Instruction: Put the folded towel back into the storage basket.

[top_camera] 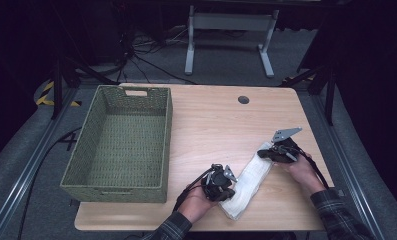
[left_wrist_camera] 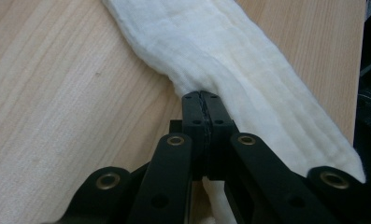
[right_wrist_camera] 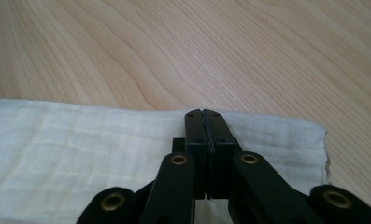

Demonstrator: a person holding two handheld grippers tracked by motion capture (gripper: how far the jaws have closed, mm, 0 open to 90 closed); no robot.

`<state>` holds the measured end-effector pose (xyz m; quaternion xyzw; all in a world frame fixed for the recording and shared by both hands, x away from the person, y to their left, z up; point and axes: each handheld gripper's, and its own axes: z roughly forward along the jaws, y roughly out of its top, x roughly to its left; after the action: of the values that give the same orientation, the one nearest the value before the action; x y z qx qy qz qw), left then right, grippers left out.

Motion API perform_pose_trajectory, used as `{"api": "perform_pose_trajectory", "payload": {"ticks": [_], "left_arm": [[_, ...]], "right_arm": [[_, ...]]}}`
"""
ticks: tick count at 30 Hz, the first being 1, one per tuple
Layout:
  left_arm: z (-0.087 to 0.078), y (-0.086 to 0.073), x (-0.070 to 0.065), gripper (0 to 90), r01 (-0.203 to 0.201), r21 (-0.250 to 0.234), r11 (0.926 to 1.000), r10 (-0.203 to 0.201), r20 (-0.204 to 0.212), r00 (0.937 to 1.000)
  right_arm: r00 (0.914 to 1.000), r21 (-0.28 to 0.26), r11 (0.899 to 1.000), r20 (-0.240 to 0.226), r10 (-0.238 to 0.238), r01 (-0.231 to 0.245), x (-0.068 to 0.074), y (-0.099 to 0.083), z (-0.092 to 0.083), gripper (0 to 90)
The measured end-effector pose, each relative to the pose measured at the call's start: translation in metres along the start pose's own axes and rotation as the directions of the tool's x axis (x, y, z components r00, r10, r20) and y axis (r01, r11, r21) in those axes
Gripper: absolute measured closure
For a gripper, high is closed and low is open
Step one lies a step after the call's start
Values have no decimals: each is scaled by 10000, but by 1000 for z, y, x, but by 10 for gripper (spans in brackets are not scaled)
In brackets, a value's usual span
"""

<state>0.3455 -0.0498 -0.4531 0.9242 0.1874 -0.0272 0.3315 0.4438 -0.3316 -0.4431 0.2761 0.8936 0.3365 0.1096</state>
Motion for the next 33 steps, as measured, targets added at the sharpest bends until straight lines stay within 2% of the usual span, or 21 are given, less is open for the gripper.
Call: {"api": "perform_pose_trajectory", "payload": {"ticks": [3,8,9,11,15,17,18,20,22,29,30,33], "left_arm": [[-1,1,6,896,19,-63,10000,-20,-76,10000],[2,8,14,896,54,-215,9998,-60,-302,9995],[3,12,19,896,166,-288,9994,-177,-402,9990],[6,16,24,896,245,-549,9982,-268,-412,9988],[10,20,27,896,262,-519,9983,-279,-333,9991],[13,21,26,896,294,-471,9985,-308,-295,9991],[14,21,26,896,205,-283,9994,-212,-260,9994],[15,22,24,896,108,-311,9995,-115,-251,9996],[15,21,23,896,83,-440,9990,-95,-270,9996],[17,19,19,896,37,-378,9993,-44,-168,9998],[17,19,18,895,155,-347,9993,-160,-149,9998],[16,18,17,896,2,-303,9995,-5,-105,9999]], "right_arm": [[9998,-429,9989,27,184,-183,2,-3,-17,900],[9996,-480,9985,24,276,-275,6,-18,-35,900],[9989,-481,9978,-91,461,-465,10,-26,-40,900],[9988,-344,9983,-126,472,-476,13,-34,-42,900],[9977,-168,9985,-437,518,-526,19,-42,-38,900],[9978,-114,9987,-453,483,-488,20,-42,-37,900],[9981,-47,9990,-443,436,-438,21,-42,-35,900],[9979,-52,9992,-505,402,-406,22,-40,-32,900],[9980,2,9994,-540,339,-339,22,-38,-28,900],[9984,54,9999,-543,149,-146,20,-22,-11,900],[9985,52,9999,-535,94,-91,20,-19,-8,900],[9987,57,10000,-516,-12,15,19,-11,-1,900]]}}
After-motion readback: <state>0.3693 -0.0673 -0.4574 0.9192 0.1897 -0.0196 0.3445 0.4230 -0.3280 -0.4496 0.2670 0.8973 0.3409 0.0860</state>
